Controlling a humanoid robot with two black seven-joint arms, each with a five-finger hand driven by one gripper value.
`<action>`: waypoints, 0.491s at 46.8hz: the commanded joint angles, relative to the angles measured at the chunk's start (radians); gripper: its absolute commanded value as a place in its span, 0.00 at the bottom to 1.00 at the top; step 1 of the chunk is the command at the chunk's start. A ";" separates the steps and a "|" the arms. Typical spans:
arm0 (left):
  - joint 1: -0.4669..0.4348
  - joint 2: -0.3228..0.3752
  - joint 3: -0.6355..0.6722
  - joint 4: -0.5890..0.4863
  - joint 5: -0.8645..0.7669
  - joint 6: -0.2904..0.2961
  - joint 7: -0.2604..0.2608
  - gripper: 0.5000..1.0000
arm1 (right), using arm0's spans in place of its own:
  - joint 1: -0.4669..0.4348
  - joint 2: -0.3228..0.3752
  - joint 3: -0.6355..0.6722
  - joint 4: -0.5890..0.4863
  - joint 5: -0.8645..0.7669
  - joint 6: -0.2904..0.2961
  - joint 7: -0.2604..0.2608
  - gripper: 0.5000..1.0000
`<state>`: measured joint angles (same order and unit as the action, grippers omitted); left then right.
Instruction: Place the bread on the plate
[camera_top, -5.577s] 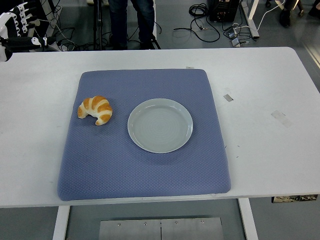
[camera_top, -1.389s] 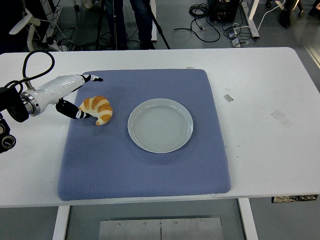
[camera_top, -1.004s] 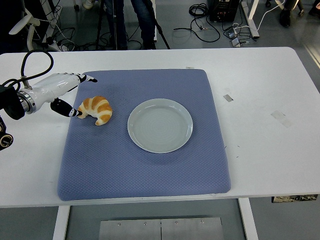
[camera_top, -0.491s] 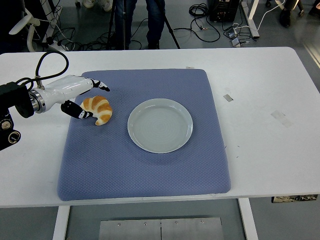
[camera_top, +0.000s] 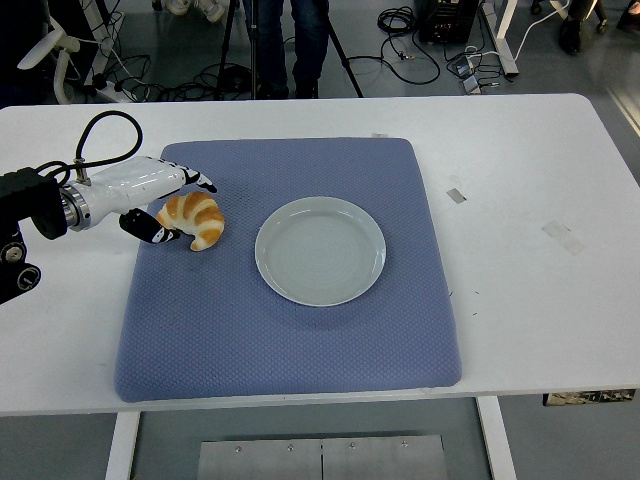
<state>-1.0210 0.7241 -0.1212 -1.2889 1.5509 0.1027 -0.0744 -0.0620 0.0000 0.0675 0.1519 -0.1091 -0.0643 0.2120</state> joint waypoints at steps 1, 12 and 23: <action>0.001 -0.009 0.000 0.014 0.000 0.002 -0.007 0.69 | -0.001 0.000 0.000 0.000 -0.001 0.000 0.000 1.00; 0.002 -0.038 0.000 0.054 0.023 0.003 -0.013 0.69 | 0.001 0.000 0.000 0.000 -0.001 0.000 0.000 1.00; 0.005 -0.069 0.002 0.091 0.035 0.003 -0.013 0.66 | -0.001 0.000 0.000 0.000 0.000 0.000 0.000 1.00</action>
<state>-1.0158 0.6617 -0.1203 -1.2042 1.5861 0.1060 -0.0876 -0.0622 0.0000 0.0674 0.1519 -0.1092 -0.0646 0.2111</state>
